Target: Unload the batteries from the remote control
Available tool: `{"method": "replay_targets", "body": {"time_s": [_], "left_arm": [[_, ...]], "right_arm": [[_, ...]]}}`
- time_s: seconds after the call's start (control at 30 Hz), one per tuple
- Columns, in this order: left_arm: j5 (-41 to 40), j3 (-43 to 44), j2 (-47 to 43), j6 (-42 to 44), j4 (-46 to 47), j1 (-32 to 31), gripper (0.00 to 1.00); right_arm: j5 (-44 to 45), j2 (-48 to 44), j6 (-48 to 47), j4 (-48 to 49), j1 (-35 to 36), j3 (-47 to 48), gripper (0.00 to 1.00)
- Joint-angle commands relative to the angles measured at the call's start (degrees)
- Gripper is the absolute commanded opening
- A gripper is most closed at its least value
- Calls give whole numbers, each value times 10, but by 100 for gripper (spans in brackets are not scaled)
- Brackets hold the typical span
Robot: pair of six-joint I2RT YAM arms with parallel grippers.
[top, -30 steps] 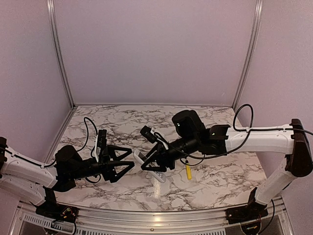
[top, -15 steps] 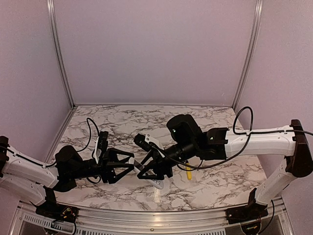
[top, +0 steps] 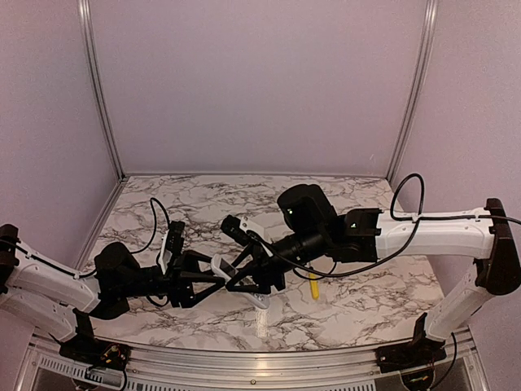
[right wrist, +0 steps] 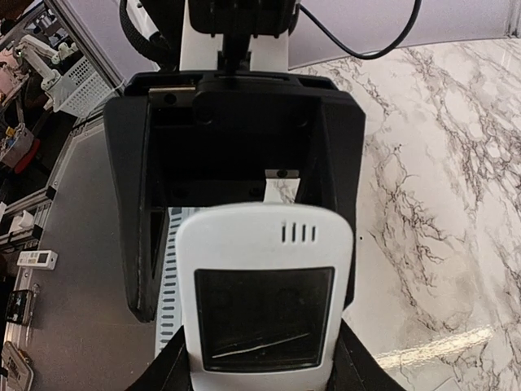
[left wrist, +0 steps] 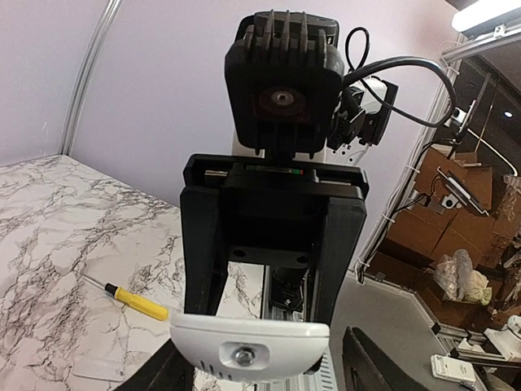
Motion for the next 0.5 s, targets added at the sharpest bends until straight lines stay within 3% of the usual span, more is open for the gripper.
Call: {"method": "replay_targets", "body": {"time_s": [0.0, 0.1, 0.2, 0.47], "left_arm": [[6, 8, 2, -8, 30, -6, 67], [-4, 4, -5, -13, 33, -6, 78], [-12, 1, -10, -14, 33, -6, 80], [-19, 1, -6, -16, 36, -6, 70]], "right_arm": [[-13, 3, -7, 6, 2, 14, 25], [-18, 5, -8, 8, 2, 13, 25], [-21, 6, -8, 9, 2, 12, 25], [-34, 8, -13, 11, 8, 12, 24]]}}
